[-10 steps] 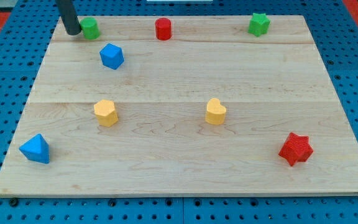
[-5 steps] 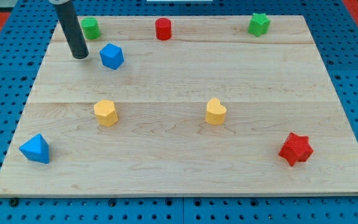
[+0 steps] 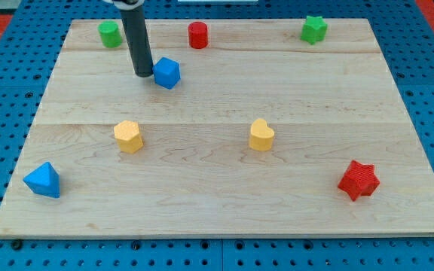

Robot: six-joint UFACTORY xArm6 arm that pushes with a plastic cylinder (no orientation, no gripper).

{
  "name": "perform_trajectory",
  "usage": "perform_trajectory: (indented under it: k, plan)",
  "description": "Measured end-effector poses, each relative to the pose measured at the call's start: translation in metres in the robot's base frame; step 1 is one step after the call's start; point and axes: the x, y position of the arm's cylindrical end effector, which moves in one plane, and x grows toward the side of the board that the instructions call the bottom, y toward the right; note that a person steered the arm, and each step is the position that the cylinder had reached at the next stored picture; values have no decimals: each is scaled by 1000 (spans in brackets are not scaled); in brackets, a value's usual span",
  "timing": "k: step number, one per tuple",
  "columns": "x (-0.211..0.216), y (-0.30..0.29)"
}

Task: Move the blue cube to the bottom left of the red circle

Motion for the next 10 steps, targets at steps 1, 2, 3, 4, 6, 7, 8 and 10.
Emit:
perform_trajectory:
  k: [1, 2, 3, 4, 6, 7, 8, 10]
  plan:
    - [0, 26]
    - [4, 49]
    - [31, 45]
    - [36, 81]
    - [-2, 79]
    - [-3, 92]
    - [-10, 92]
    - [-7, 112]
